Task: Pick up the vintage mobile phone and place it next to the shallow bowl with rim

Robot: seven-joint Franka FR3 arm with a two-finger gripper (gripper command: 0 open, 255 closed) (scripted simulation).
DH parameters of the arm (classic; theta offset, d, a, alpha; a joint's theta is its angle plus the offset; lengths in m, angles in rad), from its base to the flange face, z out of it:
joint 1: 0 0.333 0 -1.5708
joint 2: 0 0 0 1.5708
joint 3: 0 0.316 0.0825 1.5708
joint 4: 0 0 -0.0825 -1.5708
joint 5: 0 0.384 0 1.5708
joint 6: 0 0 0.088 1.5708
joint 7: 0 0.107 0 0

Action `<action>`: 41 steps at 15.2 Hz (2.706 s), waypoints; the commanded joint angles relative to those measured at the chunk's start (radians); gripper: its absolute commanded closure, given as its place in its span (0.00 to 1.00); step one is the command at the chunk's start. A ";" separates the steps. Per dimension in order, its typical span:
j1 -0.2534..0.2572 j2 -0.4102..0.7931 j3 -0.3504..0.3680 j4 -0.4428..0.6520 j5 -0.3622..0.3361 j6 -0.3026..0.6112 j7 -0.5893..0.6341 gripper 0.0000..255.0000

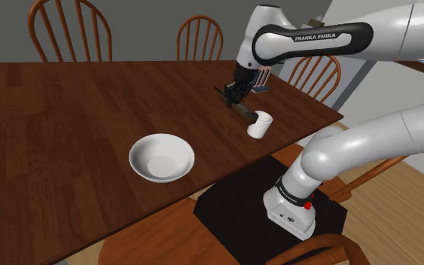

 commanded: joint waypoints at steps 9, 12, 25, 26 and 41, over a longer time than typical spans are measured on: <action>0.132 -0.341 0.159 -0.191 0.132 -0.147 0.189 1.00; 0.143 -0.353 0.172 -0.222 0.145 -0.128 0.201 1.00; 0.158 -0.293 0.203 -0.371 0.176 0.079 0.201 1.00; 0.159 -0.285 0.205 -0.381 0.179 0.097 0.201 1.00; 0.167 -0.207 0.224 -0.447 0.200 0.240 0.200 0.00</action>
